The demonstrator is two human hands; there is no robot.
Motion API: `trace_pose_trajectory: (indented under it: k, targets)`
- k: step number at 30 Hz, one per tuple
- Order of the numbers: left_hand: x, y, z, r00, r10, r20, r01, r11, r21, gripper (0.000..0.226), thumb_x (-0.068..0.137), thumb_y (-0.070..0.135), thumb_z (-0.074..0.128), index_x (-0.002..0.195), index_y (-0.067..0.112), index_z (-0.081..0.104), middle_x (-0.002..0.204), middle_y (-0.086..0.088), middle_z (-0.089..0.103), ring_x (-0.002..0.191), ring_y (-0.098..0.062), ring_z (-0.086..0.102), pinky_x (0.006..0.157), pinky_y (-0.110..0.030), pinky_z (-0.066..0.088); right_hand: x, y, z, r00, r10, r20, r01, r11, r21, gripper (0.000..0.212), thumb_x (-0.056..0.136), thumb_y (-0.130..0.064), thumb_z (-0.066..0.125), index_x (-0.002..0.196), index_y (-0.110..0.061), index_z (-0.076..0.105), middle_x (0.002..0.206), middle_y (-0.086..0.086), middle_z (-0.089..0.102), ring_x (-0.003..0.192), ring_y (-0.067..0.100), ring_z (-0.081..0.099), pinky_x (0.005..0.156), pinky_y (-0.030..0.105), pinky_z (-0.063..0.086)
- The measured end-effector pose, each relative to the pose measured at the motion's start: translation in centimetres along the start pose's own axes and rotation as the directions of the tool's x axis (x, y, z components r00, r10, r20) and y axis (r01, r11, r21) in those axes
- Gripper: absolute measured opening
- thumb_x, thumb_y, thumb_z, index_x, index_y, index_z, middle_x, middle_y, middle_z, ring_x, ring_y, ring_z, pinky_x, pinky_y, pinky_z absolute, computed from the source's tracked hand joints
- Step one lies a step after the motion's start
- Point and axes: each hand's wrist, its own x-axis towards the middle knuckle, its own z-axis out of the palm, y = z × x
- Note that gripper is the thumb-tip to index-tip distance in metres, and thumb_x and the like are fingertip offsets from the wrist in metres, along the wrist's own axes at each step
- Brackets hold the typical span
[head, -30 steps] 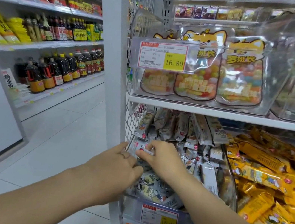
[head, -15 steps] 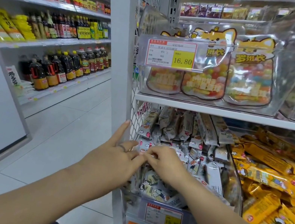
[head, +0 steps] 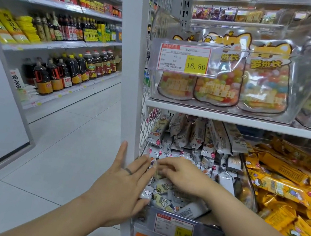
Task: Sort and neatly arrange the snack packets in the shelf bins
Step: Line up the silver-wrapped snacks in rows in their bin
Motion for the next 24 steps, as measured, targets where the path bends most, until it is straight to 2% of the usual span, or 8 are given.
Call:
trace_pose_trajectory:
  k: [1, 3, 6, 8, 10, 15, 19, 24]
  targets:
    - [-0.1, 0.0, 0.1, 1.000, 0.002, -0.008, -0.002, 1.000, -0.005, 0.067, 0.086, 0.051, 0.033, 0.128, 0.003, 0.055, 0.122, -0.017, 0.062, 0.120, -0.028, 0.055, 0.103, -0.067, 0.014, -0.2, 0.1, -0.7, 0.997, -0.028, -0.077, 0.014, 0.983, -0.180, 0.030, 0.095, -0.010, 0.047, 0.122, -0.014, 0.060, 0.118, 0.003, 0.065, 0.104, 0.016, 0.061, 0.094, 0.028, 0.047]
    - [-0.3, -0.1, 0.4, 1.000, 0.015, -0.018, -0.015, 1.000, 0.000, 0.067, 0.087, 0.051, 0.033, 0.129, 0.004, 0.054, 0.124, -0.017, 0.061, 0.120, -0.028, 0.055, 0.104, -0.067, 0.013, -0.7, 0.7, -1.7, 0.983, -0.055, -0.177, -0.039, 0.872, -0.488, 0.024, 0.092, -0.012, 0.050, 0.109, -0.015, 0.067, 0.105, 0.004, 0.068, 0.090, 0.021, 0.064, 0.082, 0.034, 0.053]
    - [-0.3, -0.2, 0.6, 0.999, 0.015, -0.032, -0.015, 1.000, 0.002, 0.067, 0.087, 0.052, 0.032, 0.130, 0.005, 0.054, 0.123, -0.016, 0.062, 0.119, -0.027, 0.057, 0.104, -0.067, 0.012, -1.3, 1.2, -1.3, 0.981, 0.092, -0.172, -0.185, 0.720, -0.668, 0.020, 0.088, -0.009, 0.051, 0.104, -0.009, 0.063, 0.100, 0.010, 0.065, 0.087, 0.026, 0.062, 0.074, 0.037, 0.054]
    - [-0.3, -0.2, 0.6, 0.999, 0.013, -0.031, -0.013, 1.000, 0.001, 0.067, 0.087, 0.052, 0.032, 0.130, 0.005, 0.054, 0.123, -0.015, 0.062, 0.118, -0.027, 0.057, 0.104, -0.067, 0.013, -1.4, 1.4, -0.6, 0.969, 0.183, -0.165, -0.246, 0.706, -0.664, 0.020, 0.090, -0.016, 0.054, 0.109, -0.008, 0.055, 0.105, 0.010, 0.062, 0.093, 0.028, 0.061, 0.072, 0.035, 0.050]
    - [-0.3, -0.2, 0.6, 0.999, 0.014, -0.032, -0.014, 1.000, -0.001, 0.067, 0.087, 0.052, 0.033, 0.130, 0.006, 0.054, 0.123, -0.015, 0.062, 0.117, -0.027, 0.058, 0.104, -0.067, 0.013, -1.3, 1.8, 0.0, 0.961, 0.200, -0.193, -0.277, 0.733, -0.622, 0.029, 0.091, -0.022, 0.055, 0.116, -0.008, 0.048, 0.106, 0.010, 0.061, 0.094, 0.028, 0.060, 0.072, 0.036, 0.048]
    - [-0.4, -0.6, 0.7, 1.000, 0.017, -0.024, -0.017, 1.000, -0.017, 0.065, 0.086, 0.051, 0.036, 0.130, 0.008, 0.056, 0.125, -0.011, 0.062, 0.119, -0.022, 0.057, 0.107, -0.064, 0.008, -0.8, 1.3, 0.8, 0.959, 0.050, -0.278, -0.192, 0.837, -0.512, 0.036, 0.089, -0.031, 0.060, 0.120, -0.017, 0.047, 0.106, 0.005, 0.063, 0.095, 0.024, 0.060, 0.073, 0.034, 0.049]
    - [-0.5, -0.6, 0.9, 0.999, 0.004, -0.046, -0.006, 0.999, -0.050, 0.063, 0.083, 0.051, 0.040, 0.128, 0.010, 0.058, 0.127, -0.008, 0.061, 0.120, -0.019, 0.056, 0.109, -0.061, 0.006, 0.2, 0.6, 0.5, 0.950, -0.100, -0.296, -0.025, 0.920, -0.391, 0.032, 0.087, -0.016, 0.063, 0.118, -0.018, 0.054, 0.112, 0.001, 0.058, 0.100, 0.020, 0.055, 0.081, 0.030, 0.044]
    - [-0.4, -0.5, 1.0, 0.998, 0.001, -0.062, -0.005, 0.998, -0.057, 0.063, 0.083, 0.052, 0.041, 0.127, 0.010, 0.059, 0.123, -0.008, 0.063, 0.119, -0.019, 0.056, 0.108, -0.060, 0.010, 1.8, 0.0, 1.4, 0.953, -0.142, -0.268, 0.073, 0.966, -0.249, 0.024, 0.086, 0.000, 0.056, 0.106, -0.013, 0.059, 0.088, 0.000, 0.057, 0.075, 0.013, 0.050, 0.066, 0.025, 0.039]
